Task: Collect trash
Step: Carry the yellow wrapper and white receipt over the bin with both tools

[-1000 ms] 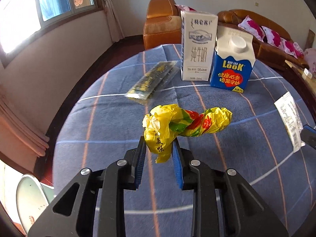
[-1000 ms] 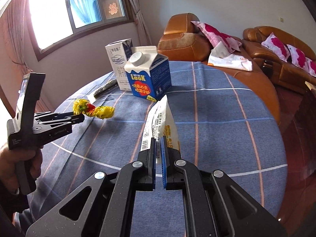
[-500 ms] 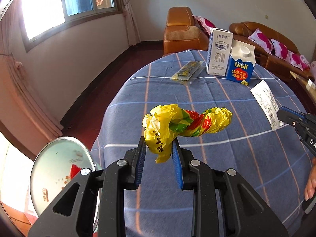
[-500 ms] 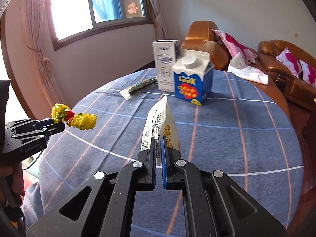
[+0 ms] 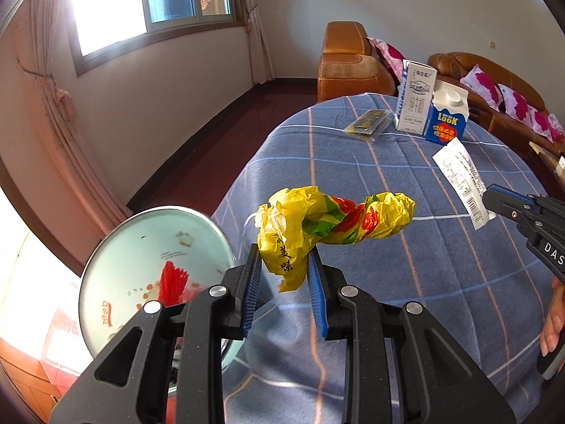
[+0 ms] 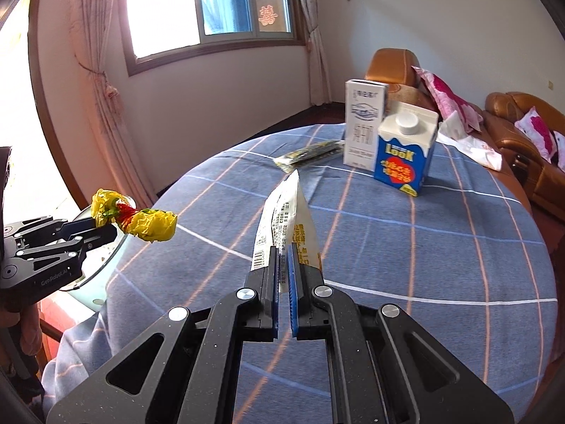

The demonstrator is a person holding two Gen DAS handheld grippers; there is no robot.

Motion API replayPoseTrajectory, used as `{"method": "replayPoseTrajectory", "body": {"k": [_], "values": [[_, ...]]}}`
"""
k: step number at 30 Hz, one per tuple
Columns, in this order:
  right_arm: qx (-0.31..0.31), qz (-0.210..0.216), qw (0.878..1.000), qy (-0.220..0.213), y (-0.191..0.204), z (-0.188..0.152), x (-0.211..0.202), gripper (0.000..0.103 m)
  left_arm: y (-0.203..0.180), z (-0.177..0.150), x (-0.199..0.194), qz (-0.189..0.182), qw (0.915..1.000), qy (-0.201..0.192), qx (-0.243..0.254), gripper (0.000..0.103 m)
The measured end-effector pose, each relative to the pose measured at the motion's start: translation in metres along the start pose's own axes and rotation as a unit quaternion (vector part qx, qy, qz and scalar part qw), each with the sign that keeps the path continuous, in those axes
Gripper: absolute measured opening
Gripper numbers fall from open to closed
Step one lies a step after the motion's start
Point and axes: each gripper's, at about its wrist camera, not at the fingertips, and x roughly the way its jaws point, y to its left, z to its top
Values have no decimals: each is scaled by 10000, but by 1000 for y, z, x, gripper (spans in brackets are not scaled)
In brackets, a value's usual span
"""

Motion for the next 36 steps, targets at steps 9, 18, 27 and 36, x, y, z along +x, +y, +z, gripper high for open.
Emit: {"method": "replayPoseTrajectory", "body": {"k": [9, 18, 27, 36], "values": [[-276, 183, 9995, -7, 37, 4, 4, 6, 34, -16, -15, 181, 9996, -28, -230, 26], [-572, 315, 9979, -20, 69, 9, 8, 6, 63, -28, -24, 411, 9981, -56, -451, 26], [-843, 474, 9953, 5, 98, 10, 14, 6, 86, -37, -31, 647, 9958, -57, -639, 26], [-1098, 648, 9918, 7, 123, 13, 23, 6, 109, -43, -35, 1035, 9918, -46, -750, 26]]}}
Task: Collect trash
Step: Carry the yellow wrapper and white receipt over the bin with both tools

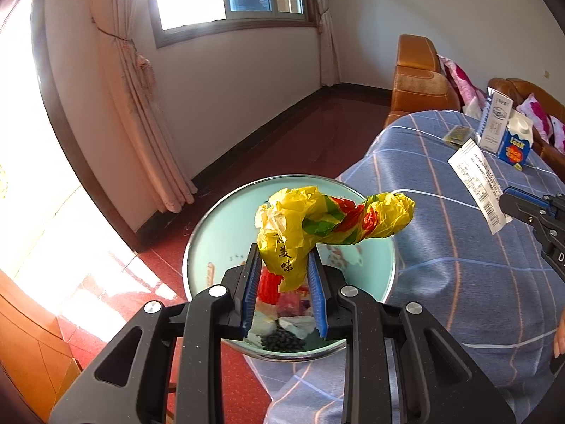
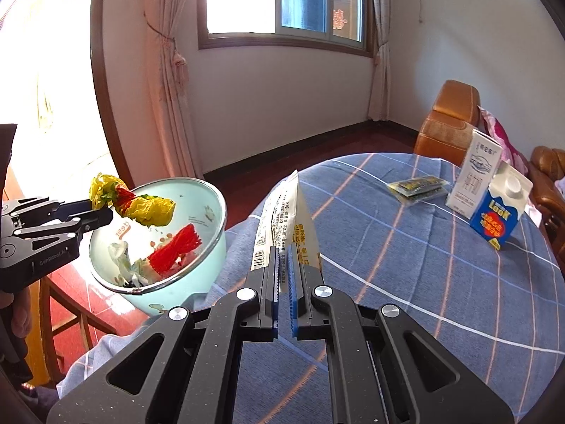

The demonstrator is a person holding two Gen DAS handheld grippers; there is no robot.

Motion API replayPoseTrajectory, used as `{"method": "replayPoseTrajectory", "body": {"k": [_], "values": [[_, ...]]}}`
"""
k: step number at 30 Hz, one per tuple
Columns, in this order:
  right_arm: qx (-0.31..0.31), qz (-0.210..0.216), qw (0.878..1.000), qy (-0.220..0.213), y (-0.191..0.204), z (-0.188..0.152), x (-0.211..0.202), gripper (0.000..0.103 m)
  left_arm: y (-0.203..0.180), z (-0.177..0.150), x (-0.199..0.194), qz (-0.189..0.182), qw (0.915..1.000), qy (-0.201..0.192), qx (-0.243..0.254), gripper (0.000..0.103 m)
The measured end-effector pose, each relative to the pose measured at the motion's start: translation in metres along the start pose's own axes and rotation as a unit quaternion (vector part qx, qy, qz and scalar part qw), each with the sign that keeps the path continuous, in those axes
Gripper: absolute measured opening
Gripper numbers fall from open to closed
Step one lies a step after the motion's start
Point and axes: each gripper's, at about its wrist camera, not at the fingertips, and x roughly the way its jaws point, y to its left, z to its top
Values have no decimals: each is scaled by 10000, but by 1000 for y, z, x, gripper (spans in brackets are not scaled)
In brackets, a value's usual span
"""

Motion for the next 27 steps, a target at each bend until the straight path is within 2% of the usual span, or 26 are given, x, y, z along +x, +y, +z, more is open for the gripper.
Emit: {"method": "replayPoseTrajectory", "body": {"k": [15, 27], "values": [[-470, 293, 9985, 20, 36, 13, 21, 6, 34, -5, 2, 577, 9981, 35, -209, 26], [-752, 490, 9960, 46, 62, 20, 34, 6, 57, -3, 5, 902, 9951, 46, -412, 26]]}}
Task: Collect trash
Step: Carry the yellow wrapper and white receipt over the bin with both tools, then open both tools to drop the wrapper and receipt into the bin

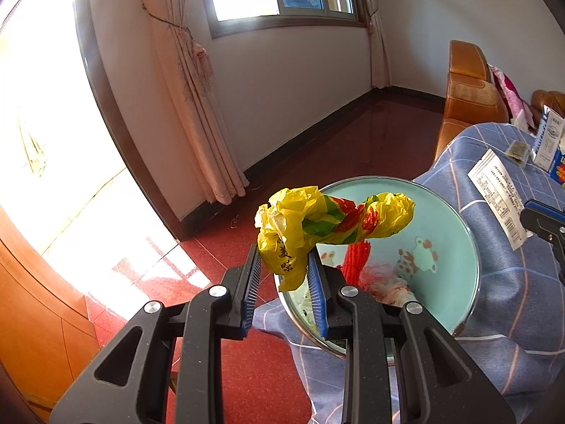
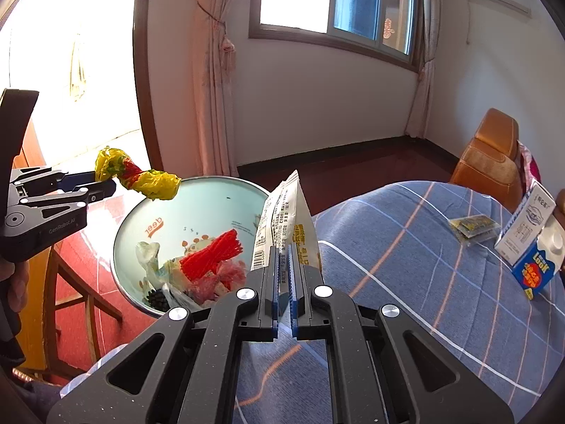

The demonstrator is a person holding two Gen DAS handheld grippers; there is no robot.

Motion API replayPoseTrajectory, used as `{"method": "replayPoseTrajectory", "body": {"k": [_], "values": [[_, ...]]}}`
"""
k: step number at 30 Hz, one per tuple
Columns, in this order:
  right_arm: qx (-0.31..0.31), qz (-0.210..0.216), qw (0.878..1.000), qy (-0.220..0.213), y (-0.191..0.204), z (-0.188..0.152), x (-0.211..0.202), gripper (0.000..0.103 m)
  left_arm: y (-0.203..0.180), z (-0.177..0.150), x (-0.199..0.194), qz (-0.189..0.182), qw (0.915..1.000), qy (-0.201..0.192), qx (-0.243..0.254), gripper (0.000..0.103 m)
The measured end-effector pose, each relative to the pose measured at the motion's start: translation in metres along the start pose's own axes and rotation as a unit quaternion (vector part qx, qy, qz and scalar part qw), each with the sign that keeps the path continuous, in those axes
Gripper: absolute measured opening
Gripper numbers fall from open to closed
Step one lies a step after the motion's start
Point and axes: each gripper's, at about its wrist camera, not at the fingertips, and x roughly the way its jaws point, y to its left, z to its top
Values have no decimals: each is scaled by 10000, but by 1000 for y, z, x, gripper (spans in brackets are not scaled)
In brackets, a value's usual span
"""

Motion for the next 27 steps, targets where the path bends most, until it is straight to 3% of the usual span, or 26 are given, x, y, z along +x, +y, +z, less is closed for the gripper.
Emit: {"method": "replayPoseTrajectory", "body": {"k": [11, 21, 22, 24, 27], "values": [[-235, 104, 9997, 4, 18, 12, 7, 6, 9, -1, 0, 114, 9999, -33, -107, 26], [-381, 229, 9990, 41, 27, 16, 18, 6, 8, -3, 3, -137, 9997, 5, -185, 32], [-389, 275, 9989, 29, 28, 16, 19, 7, 6, -4, 3, -145, 9997, 11, -174, 36], [-394, 230, 9990, -16, 29, 16, 20, 22, 6, -4, 2, -167, 9996, -28, -217, 51], [-336, 201, 9992, -32, 27, 15, 18, 28, 7, -2, -1, -172, 9994, -96, -272, 61]]}}
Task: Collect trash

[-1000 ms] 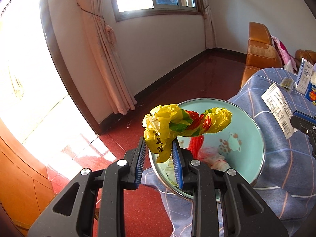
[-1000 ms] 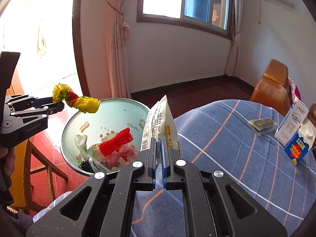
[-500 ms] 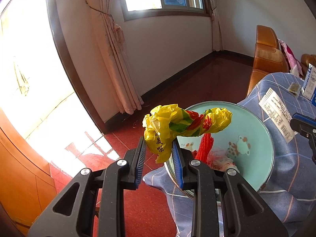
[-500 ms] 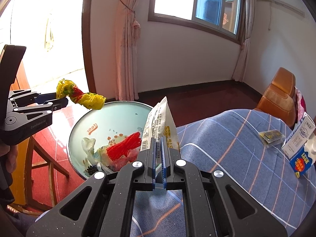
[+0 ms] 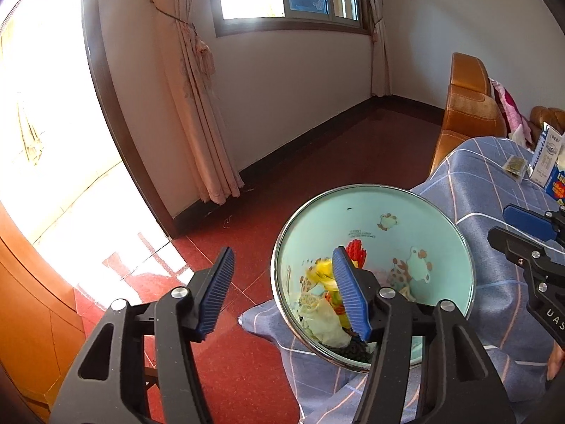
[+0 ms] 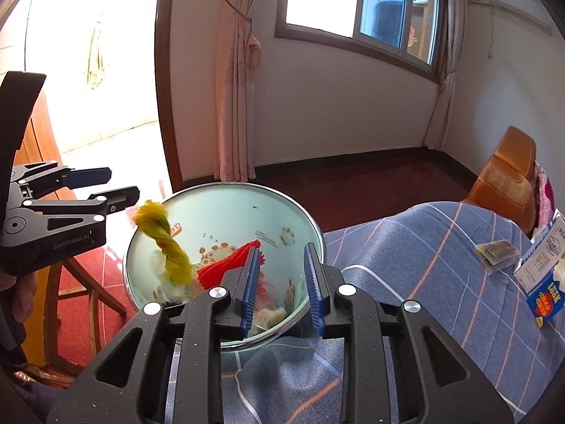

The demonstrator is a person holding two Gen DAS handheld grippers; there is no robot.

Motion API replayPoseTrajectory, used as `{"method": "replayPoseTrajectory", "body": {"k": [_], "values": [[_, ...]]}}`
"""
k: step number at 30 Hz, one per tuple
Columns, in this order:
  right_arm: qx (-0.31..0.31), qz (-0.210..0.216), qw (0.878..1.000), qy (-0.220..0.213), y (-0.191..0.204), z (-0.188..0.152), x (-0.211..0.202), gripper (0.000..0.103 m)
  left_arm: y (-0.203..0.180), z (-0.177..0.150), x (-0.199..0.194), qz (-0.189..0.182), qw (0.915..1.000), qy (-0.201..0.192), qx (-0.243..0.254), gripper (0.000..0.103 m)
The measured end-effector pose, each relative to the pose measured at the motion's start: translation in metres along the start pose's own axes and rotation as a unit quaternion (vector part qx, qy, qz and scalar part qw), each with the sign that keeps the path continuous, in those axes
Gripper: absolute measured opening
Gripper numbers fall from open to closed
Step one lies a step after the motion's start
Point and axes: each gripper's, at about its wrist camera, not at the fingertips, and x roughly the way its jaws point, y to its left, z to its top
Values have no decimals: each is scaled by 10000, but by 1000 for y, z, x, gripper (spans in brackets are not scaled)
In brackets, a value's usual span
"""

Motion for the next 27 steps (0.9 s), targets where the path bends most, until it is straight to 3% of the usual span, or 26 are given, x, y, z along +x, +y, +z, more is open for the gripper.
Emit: {"method": "replayPoseTrajectory", "body": {"k": [4, 17, 27], "values": [[224, -116, 9997, -70, -11, -6, -11, 33, 0, 1, -7, -37, 9998, -128, -129, 75], [1182, -754, 9871, -776, -55, -31, -94, 41, -16, 8, -41, -199, 9977, -622, -189, 82], [1308, -900, 9831, -910, -59, -39, -108, 42, -16, 9, -49, -210, 9968, -748, -182, 85]]}}
